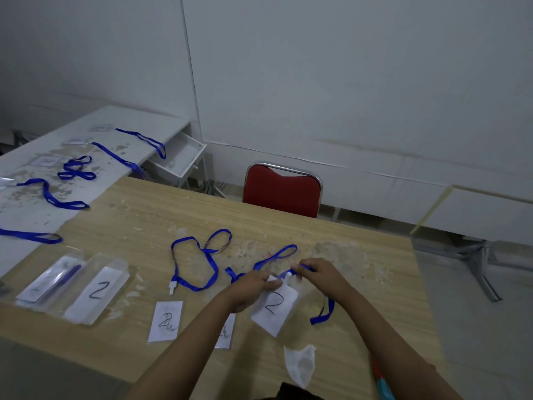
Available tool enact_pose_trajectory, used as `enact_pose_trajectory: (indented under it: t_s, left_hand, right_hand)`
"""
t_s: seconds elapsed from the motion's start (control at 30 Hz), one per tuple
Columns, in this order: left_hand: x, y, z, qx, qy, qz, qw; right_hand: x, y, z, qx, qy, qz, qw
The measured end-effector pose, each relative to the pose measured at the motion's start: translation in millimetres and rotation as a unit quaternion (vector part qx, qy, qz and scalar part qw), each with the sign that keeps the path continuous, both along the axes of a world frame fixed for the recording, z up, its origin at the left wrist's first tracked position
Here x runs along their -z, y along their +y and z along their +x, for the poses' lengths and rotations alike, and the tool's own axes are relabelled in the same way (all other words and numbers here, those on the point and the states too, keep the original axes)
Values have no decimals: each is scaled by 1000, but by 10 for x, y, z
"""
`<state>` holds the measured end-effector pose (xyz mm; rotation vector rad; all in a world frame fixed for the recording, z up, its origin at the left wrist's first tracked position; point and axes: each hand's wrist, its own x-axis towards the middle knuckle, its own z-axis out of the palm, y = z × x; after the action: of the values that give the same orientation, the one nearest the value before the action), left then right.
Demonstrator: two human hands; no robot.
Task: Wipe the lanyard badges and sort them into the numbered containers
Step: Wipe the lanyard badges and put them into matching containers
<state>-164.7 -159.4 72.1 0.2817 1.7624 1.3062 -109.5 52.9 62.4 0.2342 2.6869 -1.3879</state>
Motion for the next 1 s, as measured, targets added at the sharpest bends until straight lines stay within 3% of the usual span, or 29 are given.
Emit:
enact_pose_trajectory:
  t_s: [0.07, 0.23, 0.37, 0.57, 0.7, 0.83, 1.0]
  left_hand:
    - [17, -8, 27, 0, -32, 20, 999]
    - [51, -4, 27, 29, 16, -8, 999]
    - [62, -18, 40, 21, -26, 7, 999]
    - [138, -42, 51, -27, 1, -11, 1000]
    - [139, -42, 66, 0, 27, -29, 999]
    - [145, -22, 129, 10, -23, -6, 1000]
    - [121, -11, 120, -2, -28, -1, 1000]
  right_hand:
    - [19, -6, 9, 11, -10, -5, 1000]
    - [43, -87, 48, 26, -46, -93, 994]
    - [33, -127, 54, 39, -60, -112, 991]
    - [-8, -143, 102, 14, -68, -87, 994]
    - [-14, -171, 108, 12, -73, -93, 993]
    - [-13, -167, 80, 37, -76, -48, 995]
    - [-34, -111, 80, 77, -68, -102, 989]
